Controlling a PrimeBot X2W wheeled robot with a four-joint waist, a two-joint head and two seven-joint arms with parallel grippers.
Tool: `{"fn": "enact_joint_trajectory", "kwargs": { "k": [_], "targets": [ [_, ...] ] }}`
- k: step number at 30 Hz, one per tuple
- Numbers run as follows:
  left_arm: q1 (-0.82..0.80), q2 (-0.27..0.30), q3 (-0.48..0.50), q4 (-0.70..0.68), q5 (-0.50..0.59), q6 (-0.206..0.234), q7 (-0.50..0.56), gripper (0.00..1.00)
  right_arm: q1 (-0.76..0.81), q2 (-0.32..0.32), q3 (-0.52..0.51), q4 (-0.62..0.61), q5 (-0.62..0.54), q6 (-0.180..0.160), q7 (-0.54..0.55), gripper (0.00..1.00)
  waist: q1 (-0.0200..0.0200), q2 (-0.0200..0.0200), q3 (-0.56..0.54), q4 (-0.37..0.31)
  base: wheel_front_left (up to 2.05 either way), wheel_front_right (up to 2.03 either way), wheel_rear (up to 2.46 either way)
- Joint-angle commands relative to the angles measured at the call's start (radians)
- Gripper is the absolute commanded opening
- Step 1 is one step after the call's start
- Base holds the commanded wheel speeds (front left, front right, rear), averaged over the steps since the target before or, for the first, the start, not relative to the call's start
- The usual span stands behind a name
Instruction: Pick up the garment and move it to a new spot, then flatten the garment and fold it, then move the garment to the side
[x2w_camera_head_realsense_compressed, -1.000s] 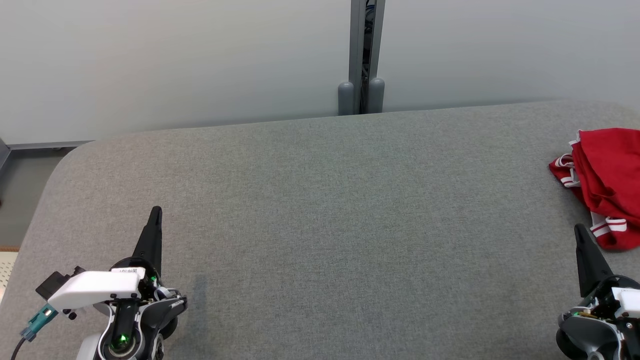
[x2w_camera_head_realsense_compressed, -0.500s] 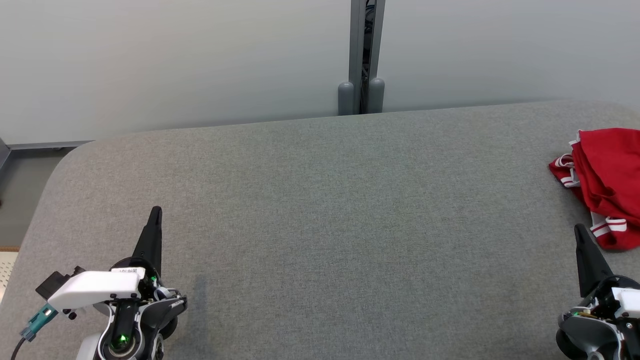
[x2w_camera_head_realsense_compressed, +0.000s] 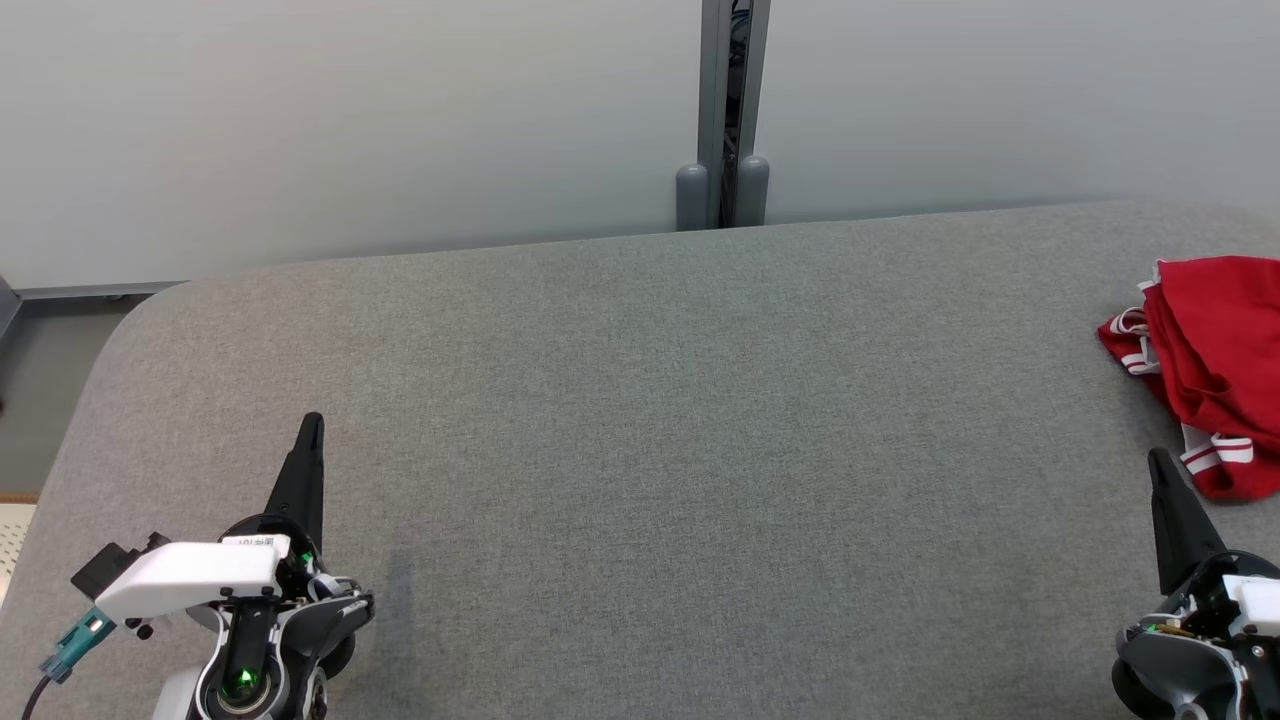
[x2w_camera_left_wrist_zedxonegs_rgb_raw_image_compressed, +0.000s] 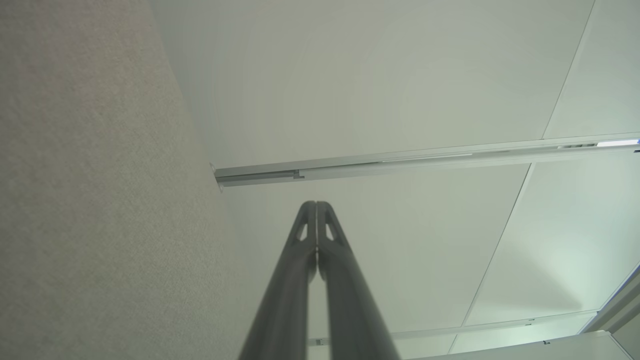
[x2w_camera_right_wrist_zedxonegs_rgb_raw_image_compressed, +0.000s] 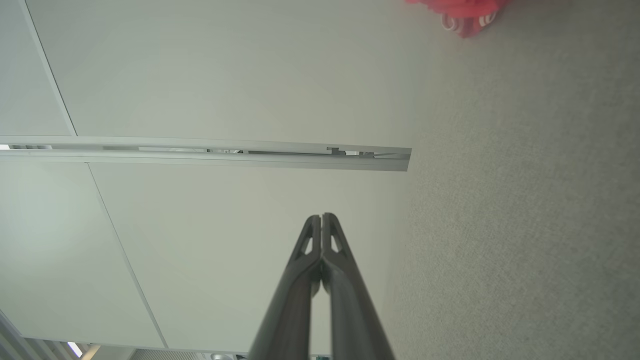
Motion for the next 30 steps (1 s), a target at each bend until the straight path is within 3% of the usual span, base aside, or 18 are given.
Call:
{"fn": "enact_joint_trajectory", "kwargs": {
  "k": [1, 30],
  "targets": [
    [-0.017, 0.003, 0.004, 0.000, 0.003, -0.008, 0.001, 0.00, -0.011, -0.002, -0.005, -0.001, -0.003, 0.000, 0.008, 0.00, 0.0000, -0.0001, 0.000, 0.000, 0.00, 0.00, 0.00],
    [-0.017, 0.002, 0.006, 0.000, 0.004, -0.008, 0.003, 0.00, -0.011, 0.001, -0.009, -0.001, -0.007, 0.000, 0.008, 0.00, 0.0000, -0.0001, 0.000, 0.000, 0.00, 0.00, 0.00]
  ]
}}
